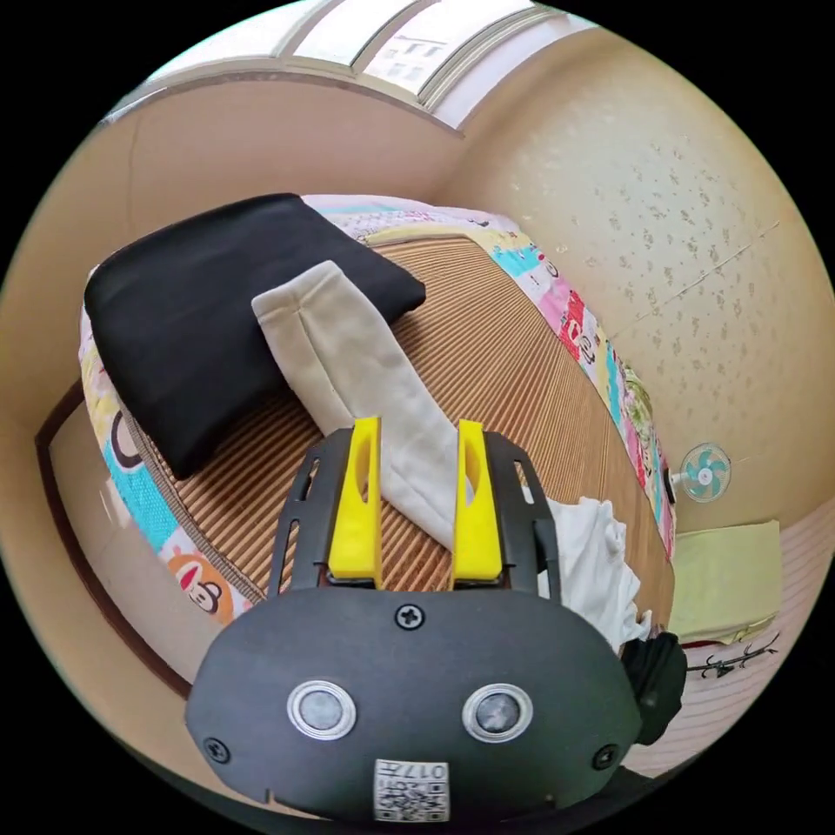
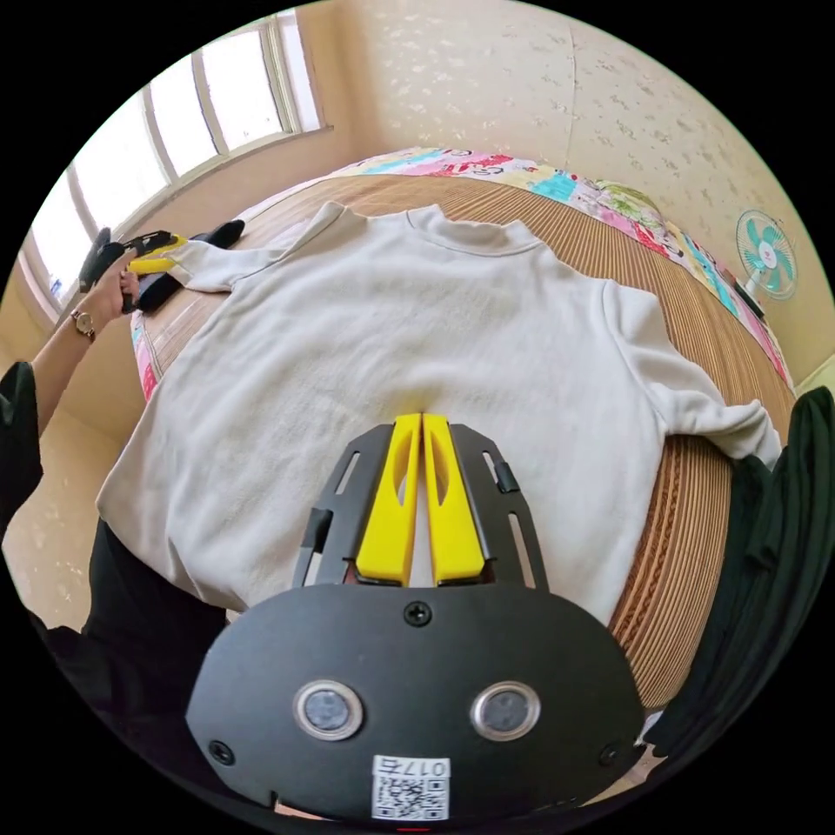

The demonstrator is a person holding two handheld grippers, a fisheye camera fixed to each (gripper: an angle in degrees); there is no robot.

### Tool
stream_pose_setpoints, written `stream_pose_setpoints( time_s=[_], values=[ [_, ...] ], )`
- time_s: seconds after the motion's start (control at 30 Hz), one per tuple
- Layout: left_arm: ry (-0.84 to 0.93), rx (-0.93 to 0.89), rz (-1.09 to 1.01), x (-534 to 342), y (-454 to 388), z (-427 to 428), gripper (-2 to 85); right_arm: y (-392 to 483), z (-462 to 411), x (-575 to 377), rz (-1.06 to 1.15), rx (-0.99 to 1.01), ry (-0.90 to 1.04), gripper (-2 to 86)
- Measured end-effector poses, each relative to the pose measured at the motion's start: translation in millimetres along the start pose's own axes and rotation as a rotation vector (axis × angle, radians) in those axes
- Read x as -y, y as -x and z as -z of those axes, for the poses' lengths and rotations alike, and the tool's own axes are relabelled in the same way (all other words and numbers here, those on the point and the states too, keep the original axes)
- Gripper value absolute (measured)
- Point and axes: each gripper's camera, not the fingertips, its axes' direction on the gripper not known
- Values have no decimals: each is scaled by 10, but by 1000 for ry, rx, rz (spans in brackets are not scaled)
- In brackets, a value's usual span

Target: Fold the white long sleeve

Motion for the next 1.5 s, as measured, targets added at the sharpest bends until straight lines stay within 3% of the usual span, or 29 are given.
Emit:
stream_pose_setpoints(
  time_s=[0.03, 0.1, 0.23, 0.3, 0.43, 0.53, 0.67, 0.77, 0.83, 0.87, 0.9, 0.93, 1.0, 1.07, 1.17, 1.27, 1.3, 1.37, 1.5],
  values=[
    [48, 33, 17, 41, 56, -167, 115, 21, 4, -47, 9, -14, -4, 6],
    [-97, 97, 26, -156, 242, -217, 29, 9, -4, -97, 10, -9, 1, 6],
    [-149, -167, 211, -384, 825, 84, 6, -1, 3, -246, 16, -13, -18, 7],
    [-338, -350, 262, -780, 1310, 488, 1, -13, 6, -296, 17, -11, -22, 7],
    [-384, -351, 397, -1348, 1944, 780, -2, -112, 28, -389, -2, 35, -27, 5],
    [-567, -343, 550, -1913, 2438, 1059, 18, -162, 48, -440, -11, 55, -27, 5],
    [-477, -347, 372, -1647, 2463, 1144, 112, -175, 68, -486, -9, 50, -26, 5],
    [-351, -312, 279, -1179, 2326, 932, 134, -188, 83, -514, -9, 48, -26, 4],
    [-230, -282, 326, -948, 2315, 692, 99, -198, 96, -529, -8, 46, -27, 5],
    [-191, -303, 394, -902, 2303, 632, 39, -201, 99, -531, -9, 46, -27, 5],
    [-253, -349, 421, -952, 2198, 740, 37, -213, 104, -535, -10, 49, -27, 5],
    [-310, -377, 401, -987, 2088, 842, 35, -223, 108, -538, -12, 52, -28, 5],
    [-450, -498, 144, -1085, 1313, 1242, 34, -231, 113, -541, -12, 52, -30, 5],
    [-443, -599, -71, -1270, 551, 1369, 35, -227, 117, -538, -8, 45, -32, 6],
    [-306, -747, -404, -1874, -736, 1158, 38, -214, 125, -520, -3, 30, -31, 8],
    [26, -723, -624, -2712, -1729, 396, 58, -247, 142, -483, -11, 45, -28, 9],
    [137, -675, -665, -3072, -1913, 78, 69, -280, 156, -464, -21, 64, -28, 10],
    [190, -602, -671, -3541, -1909, -237, 79, -343, 191, -428, -41, 104, -21, 13],
    [42, -465, -611, -3943, -1320, -362, 82, -537, 446, -463, -100, 226, 49, 33]
  ],
)
